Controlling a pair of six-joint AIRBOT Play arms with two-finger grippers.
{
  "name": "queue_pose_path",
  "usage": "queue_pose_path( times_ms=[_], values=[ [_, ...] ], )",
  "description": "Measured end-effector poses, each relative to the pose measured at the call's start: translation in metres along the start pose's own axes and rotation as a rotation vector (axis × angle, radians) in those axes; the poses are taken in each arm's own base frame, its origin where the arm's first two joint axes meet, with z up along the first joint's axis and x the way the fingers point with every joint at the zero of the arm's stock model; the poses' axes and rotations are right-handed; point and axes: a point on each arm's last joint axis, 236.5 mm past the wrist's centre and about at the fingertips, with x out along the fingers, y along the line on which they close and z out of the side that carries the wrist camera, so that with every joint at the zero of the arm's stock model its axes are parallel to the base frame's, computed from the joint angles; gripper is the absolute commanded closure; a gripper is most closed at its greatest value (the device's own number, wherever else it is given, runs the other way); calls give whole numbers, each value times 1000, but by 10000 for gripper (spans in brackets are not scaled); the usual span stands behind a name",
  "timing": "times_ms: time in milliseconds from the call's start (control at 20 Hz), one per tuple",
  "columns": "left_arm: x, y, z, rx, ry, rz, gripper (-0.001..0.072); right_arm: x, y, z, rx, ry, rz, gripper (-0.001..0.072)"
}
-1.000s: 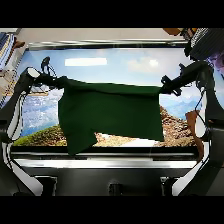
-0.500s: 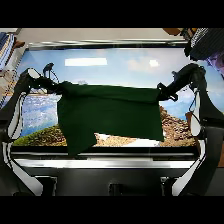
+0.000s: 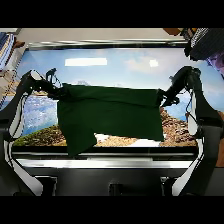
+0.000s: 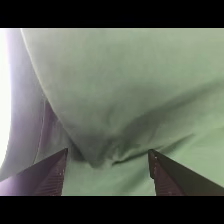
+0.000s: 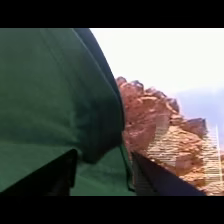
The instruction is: Fold the clothes and pants, and hang the long-sleeved shirts on hangers.
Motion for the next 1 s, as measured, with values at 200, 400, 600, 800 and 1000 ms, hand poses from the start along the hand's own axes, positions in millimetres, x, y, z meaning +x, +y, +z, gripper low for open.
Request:
queue_pose_path(
  times_ms=[200,400,600,800,1000],
  values=[
    [-42,7,2,2,-33,41,85,-52,-8,1,-71,-111,-22,192],
    [-104,27,-11,-37,-62,97,86,-121,-40,-3,-65,-261,2,192],
    [-141,44,-60,-141,-52,85,86,-135,-62,-39,-17,-260,105,192],
    [-127,35,-145,-236,25,32,85,-112,-56,-81,0,-211,197,193],
    [-90,16,-219,-334,47,-41,86,-88,-52,-123,16,-170,237,196]
  ],
)
